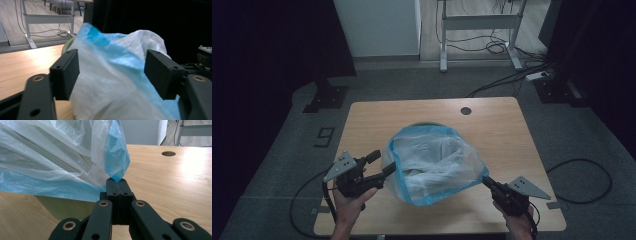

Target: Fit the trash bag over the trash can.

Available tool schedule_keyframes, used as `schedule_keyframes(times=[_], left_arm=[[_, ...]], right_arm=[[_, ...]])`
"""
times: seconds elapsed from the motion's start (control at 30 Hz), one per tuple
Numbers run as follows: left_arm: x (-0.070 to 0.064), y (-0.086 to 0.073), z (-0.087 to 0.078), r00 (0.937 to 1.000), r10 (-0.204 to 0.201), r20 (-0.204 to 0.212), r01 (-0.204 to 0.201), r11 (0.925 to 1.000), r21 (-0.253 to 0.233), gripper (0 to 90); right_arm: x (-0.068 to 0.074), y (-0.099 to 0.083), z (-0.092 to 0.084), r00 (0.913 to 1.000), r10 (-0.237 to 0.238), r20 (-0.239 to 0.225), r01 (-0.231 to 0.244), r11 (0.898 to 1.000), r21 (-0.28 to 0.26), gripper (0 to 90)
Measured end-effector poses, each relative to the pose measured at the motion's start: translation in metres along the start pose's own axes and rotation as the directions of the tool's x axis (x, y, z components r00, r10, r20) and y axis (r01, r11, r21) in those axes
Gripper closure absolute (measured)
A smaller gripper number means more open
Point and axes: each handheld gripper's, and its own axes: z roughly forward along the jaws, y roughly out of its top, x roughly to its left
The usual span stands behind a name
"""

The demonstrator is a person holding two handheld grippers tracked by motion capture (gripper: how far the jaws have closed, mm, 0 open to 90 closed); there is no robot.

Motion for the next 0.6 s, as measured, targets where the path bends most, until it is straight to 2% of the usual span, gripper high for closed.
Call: schedule_keyframes(times=[0.17,0.27,0.33,0.47,0.53,0.6], left_arm=[[-0.009,0.007,0.012,0.9996,0.013,-0.025,-0.012,0.9981,0.061,18.7],[-0.009,0.007,0.022,0.9993,0.0,-0.038,0.005,0.9938,0.111,19.9],[-0.008,0.003,0.027,0.9983,-0.002,-0.058,0.01,0.9902,0.139,29.8],[-0.006,-0.003,0.026,0.9974,-0.012,-0.072,0.021,0.9914,0.13,61.6],[-0.003,-0.005,0.022,0.9984,-0.033,-0.045,0.038,0.9929,0.113,76.9],[-0.002,-0.006,0.018,0.999,-0.041,-0.02,0.043,0.994,0.101,85.9]], right_arm=[[0.0,0.0,0.0,1.0,0.001,0.003,-0.001,1.0,-0.002,89.0],[0.0,0.0,0.0,1.0,0.003,0.003,-0.003,1.0,-0.006,89.0],[0.001,0.0,-0.001,1.0,0.003,0.002,-0.003,1.0,-0.009,89.0],[0.0,-0.001,-0.003,1.0,0.006,-0.002,-0.006,1.0,-0.014,89.0],[0.0,-0.001,-0.005,1.0,0.006,-0.002,-0.006,1.0,-0.016,89.0],[-0.001,-0.001,-0.006,1.0,0.008,-0.003,-0.008,1.0,-0.019,89.0]])
